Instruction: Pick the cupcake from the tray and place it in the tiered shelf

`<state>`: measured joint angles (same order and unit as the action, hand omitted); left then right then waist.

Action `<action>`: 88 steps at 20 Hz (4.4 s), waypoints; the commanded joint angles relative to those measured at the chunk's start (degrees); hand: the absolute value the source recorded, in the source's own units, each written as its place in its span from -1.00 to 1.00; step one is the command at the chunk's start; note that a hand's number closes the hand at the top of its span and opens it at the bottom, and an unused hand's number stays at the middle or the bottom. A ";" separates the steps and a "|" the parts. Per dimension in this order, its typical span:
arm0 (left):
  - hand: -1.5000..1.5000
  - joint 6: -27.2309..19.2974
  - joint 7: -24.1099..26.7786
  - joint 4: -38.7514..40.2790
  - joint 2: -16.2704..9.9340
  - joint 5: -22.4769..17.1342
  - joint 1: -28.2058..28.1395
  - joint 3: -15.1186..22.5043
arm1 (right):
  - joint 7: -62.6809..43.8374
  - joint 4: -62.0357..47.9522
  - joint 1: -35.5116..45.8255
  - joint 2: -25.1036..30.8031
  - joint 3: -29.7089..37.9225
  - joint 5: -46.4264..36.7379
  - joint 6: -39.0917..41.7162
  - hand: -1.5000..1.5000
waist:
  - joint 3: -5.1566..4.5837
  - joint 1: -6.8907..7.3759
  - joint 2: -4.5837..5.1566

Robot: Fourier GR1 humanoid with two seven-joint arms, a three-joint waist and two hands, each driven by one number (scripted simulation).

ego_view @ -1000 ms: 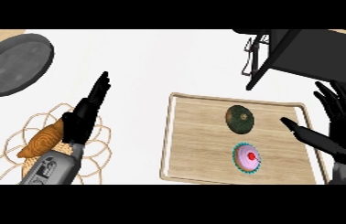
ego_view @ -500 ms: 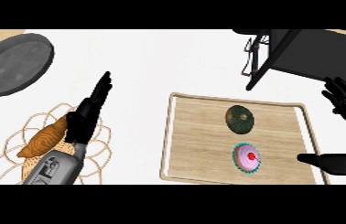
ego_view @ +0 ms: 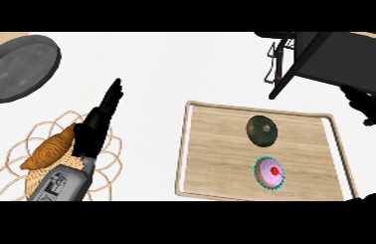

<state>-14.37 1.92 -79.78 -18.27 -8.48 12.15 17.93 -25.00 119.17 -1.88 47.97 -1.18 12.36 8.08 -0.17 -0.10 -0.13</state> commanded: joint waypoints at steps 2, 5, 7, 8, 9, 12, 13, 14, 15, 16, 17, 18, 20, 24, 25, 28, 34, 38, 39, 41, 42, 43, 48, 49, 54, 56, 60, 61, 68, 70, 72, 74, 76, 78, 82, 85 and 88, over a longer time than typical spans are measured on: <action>0.00 1.00 -0.86 -1.39 -0.33 0.13 -0.24 -0.16 | -12.43 6.67 3.10 7.96 -3.13 -1.76 5.65 -1.00 | 0.01 0.54 0.01; 0.00 -1.82 -3.18 -1.31 2.60 3.01 0.71 1.42 | -15.73 6.64 4.82 7.71 -4.72 -3.44 7.66 -1.00 | 0.12 0.34 0.13; 0.00 0.21 -3.66 -3.49 1.01 2.02 -0.93 -0.91 | -20.15 13.23 2.69 5.69 -3.84 -3.69 7.68 -1.00 | 0.14 -0.05 0.00; 0.00 0.85 -0.90 2.84 2.69 2.75 2.76 -1.33 | -23.93 13.65 5.85 4.80 -7.30 -5.13 6.86 -1.00 | 0.11 -0.02 0.16; 0.00 4.64 -1.30 -2.29 -1.36 -0.18 -0.83 -4.25 | -22.02 12.48 3.44 2.98 -6.60 -6.86 7.59 -1.00 | 0.14 0.15 0.07; 0.00 5.06 -2.35 -0.28 0.82 1.65 0.89 -4.73 | -25.73 14.96 4.52 -0.56 -7.77 -8.93 9.31 -1.00 | 0.15 0.00 0.10; 0.00 3.05 -2.23 -0.83 2.74 3.07 -0.40 -3.07 | -33.15 15.99 11.28 -1.44 -9.36 -6.26 7.77 -1.00 | 0.12 0.40 0.14; 0.00 3.20 -3.60 -1.74 2.87 3.52 1.02 -3.85 | -32.70 15.26 11.52 -2.92 -9.47 -7.41 8.79 -1.00 | 0.13 0.31 0.13; 0.00 3.21 -3.41 -4.95 2.22 3.46 -3.32 -2.74 | -36.68 18.78 11.62 -3.70 -12.19 -9.17 6.87 -1.00 | 0.12 0.50 0.06; 0.00 3.61 -2.08 1.47 3.67 4.95 1.90 -4.86 | -31.75 16.16 9.45 -4.20 -7.76 -8.44 10.75 -1.00 | 0.15 -0.02 0.13; 0.00 4.55 -2.17 0.46 3.52 3.80 1.55 -4.71 | -32.12 20.47 5.47 -5.97 -13.81 -15.85 7.67 -1.00 | 0.15 -0.15 0.08; 0.00 2.80 -3.09 -4.21 4.04 6.15 -3.31 -2.70 | -33.53 15.10 11.49 -6.03 -10.93 -11.24 10.80 -1.00 | 0.15 0.39 0.10; 0.00 5.47 -1.95 -4.75 2.24 4.16 -3.91 -5.55 | -32.54 16.83 8.36 -7.61 -13.10 -16.78 9.69 -1.00 | 0.15 0.31 0.07; 0.00 8.31 -1.82 -0.24 3.09 4.14 -0.40 -7.80 | -35.89 19.29 8.72 -9.00 -10.55 -15.05 11.51 -1.00 | 0.14 0.00 0.10; 0.00 4.17 -4.14 -5.38 5.26 6.36 -4.00 -5.04 | -37.95 21.10 7.92 -9.58 -13.25 -17.08 10.42 -1.00 | 0.15 0.16 0.03; 0.00 5.08 0.36 4.01 7.35 7.61 1.33 -6.42 | -31.88 19.39 3.36 -11.55 -15.53 -23.03 10.03 -1.00 | 0.16 -0.49 0.13; 0.00 7.21 -5.19 -4.99 5.13 6.94 -2.06 -8.44 | -34.15 10.86 10.61 -17.70 -20.84 -28.76 10.23 -1.00 | 0.15 0.49 0.10; 0.00 7.14 -0.46 2.87 9.04 9.14 0.06 -7.74 | -34.25 15.48 6.00 -17.35 -19.51 -29.00 12.79 -1.00 | 0.15 -0.23 0.12; 0.00 8.94 -0.61 2.52 6.78 7.83 0.53 -10.45 | -34.16 12.47 7.99 -19.10 -20.17 -30.04 12.83 -1.00 | 0.15 0.01 0.14; 0.00 7.43 -1.69 -2.04 7.79 9.61 -3.59 -8.21 | -32.17 13.97 4.11 -18.99 -21.71 -33.00 12.16 -1.00 | 0.17 0.05 0.04; 0.00 7.18 1.59 1.60 9.11 10.36 -1.66 -8.66 | -35.31 10.99 10.60 -20.05 -18.36 -27.87 15.30 -1.00 | 0.14 0.17 0.14; 0.00 7.66 -2.59 -2.15 8.00 9.69 -1.70 -9.05 | -32.05 10.06 7.54 -18.39 -16.56 -28.32 15.10 -1.00 | 0.17 0.14 0.10; 0.00 11.23 -1.35 -0.46 6.44 8.83 -1.83 -11.79 | -32.69 11.06 7.87 -19.70 -15.40 -28.84 18.47 -1.00 | 0.15 0.09 0.11; 0.00 10.28 -0.90 1.81 7.71 10.09 0.49 -11.34 | -28.10 7.61 4.82 -21.06 -20.05 -36.09 14.82 -1.00 | 0.17 -0.05 0.13; 0.00 9.70 -5.13 -5.65 8.77 11.95 -3.69 -9.36 | -27.00 5.22 5.51 -22.14 -18.08 -36.51 16.91 -1.00 | 0.18 0.15 0.08; 0.00 9.18 -2.98 -0.68 11.32 11.91 -0.07 -10.42 | -29.45 7.20 5.16 -24.72 -21.64 -39.59 17.41 -1.00 | 0.16 -0.05 0.11; 0.00 11.69 -1.31 -0.42 9.08 11.36 -1.27 -13.38 | -21.16 4.85 0.07 -23.23 -18.40 -42.05 16.86 -1.00 | 0.17 -0.11 0.10; 0.00 11.10 -3.02 -2.01 9.61 12.63 -1.40 -12.00 | -21.89 0.59 2.04 -26.09 -22.10 -46.40 14.85 -1.00 | 0.17 0.06 0.11; 0.00 10.69 -2.58 -2.57 11.88 14.42 -2.76 -11.93 | -17.36 -6.82 7.42 -28.81 -15.15 -44.15 18.45 -1.00 | 0.17 0.28 0.18; 0.00 13.37 -6.15 -7.39 10.61 12.83 -4.45 -13.01 | -19.04 -0.69 0.84 -31.36 -20.37 -49.12 16.80 -1.00 | 0.17 0.10 0.08; 0.00 14.49 -2.85 -3.76 9.64 12.86 -3.33 -14.60 | -15.12 -3.22 -0.96 -30.92 -20.65 -50.67 15.34 -1.00 | 0.17 0.03 0.11; 0.00 12.82 -4.35 -5.08 11.36 15.04 -3.17 -13.36 | -17.36 -1.44 -0.90 -32.75 -21.05 -51.21 17.09 -1.00 | 0.17 0.04 0.10; 0.00 12.00 -1.62 -1.15 12.92 15.65 -3.12 -13.16 | -19.48 -3.33 3.54 -33.79 -19.80 -49.87 20.53 -1.00 | 0.16 0.12 0.14; 0.00 13.40 -4.72 -4.29 12.06 14.77 -1.72 -14.56 | -16.54 -2.48 0.54 -32.83 -18.34 -50.12 21.06 -1.00 | 0.17 0.05 0.11; 0.00 11.03 -3.58 -6.31 13.48 17.65 -6.05 -11.90 | -9.37 -4.47 -3.66 -28.77 -21.88 -54.16 19.27 1.00 | 0.19 0.08 0.03; 0.00 13.30 -3.27 0.01 12.57 15.27 0.13 -15.73 | -6.89 -9.82 3.78 -29.35 -18.39 -54.32 21.06 1.00 | 0.17 0.07 0.18; 0.00 13.31 -5.36 -4.28 13.86 15.67 -2.34 -14.18 | -9.61 -4.39 0.32 -32.61 -23.14 -59.56 18.85 1.00 | 0.17 0.06 0.09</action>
<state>-1.23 -2.00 -82.40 -5.31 7.08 10.32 3.37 -35.14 114.61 -1.36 17.15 -21.90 -43.29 28.11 -0.05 -0.08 -0.08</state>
